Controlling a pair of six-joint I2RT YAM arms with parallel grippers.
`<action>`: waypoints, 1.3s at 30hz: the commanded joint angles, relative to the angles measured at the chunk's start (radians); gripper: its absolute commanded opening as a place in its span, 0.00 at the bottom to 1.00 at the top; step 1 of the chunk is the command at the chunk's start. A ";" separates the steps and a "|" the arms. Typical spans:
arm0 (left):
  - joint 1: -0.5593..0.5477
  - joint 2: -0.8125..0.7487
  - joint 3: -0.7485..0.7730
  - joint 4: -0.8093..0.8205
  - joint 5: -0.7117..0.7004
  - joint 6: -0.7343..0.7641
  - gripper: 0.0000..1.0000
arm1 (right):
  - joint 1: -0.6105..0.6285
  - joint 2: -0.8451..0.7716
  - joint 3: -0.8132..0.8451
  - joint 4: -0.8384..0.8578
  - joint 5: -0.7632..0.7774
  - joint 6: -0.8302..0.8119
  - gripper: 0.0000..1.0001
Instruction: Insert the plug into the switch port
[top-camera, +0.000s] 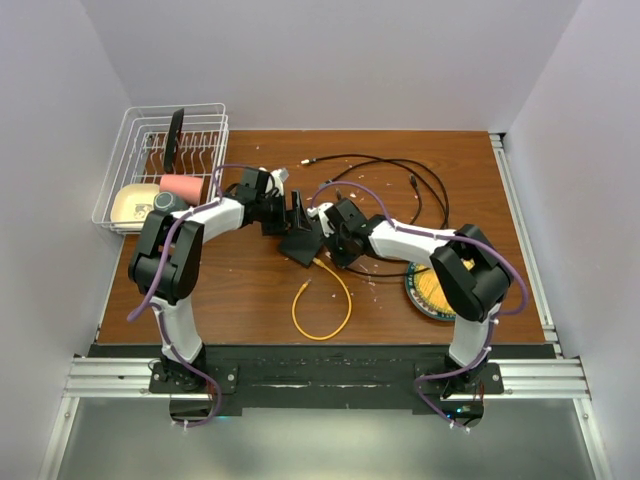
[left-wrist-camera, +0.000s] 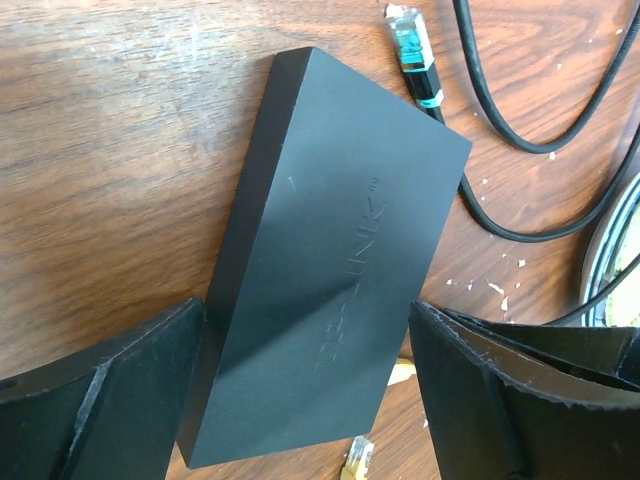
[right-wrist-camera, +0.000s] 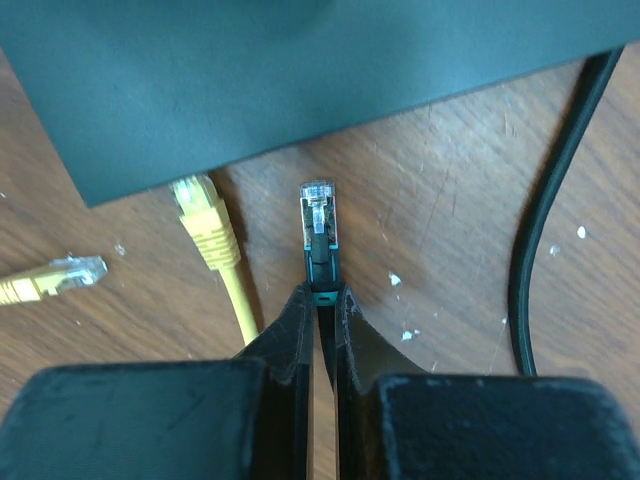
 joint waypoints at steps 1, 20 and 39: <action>-0.002 0.003 -0.012 0.048 0.034 -0.010 0.87 | 0.006 0.018 0.047 0.020 0.013 0.017 0.00; -0.002 0.014 -0.038 0.067 0.055 -0.010 0.81 | 0.011 0.014 0.116 -0.001 0.015 0.025 0.00; -0.003 0.025 -0.049 0.114 0.150 0.023 0.70 | 0.023 0.012 0.021 0.181 -0.016 -0.026 0.00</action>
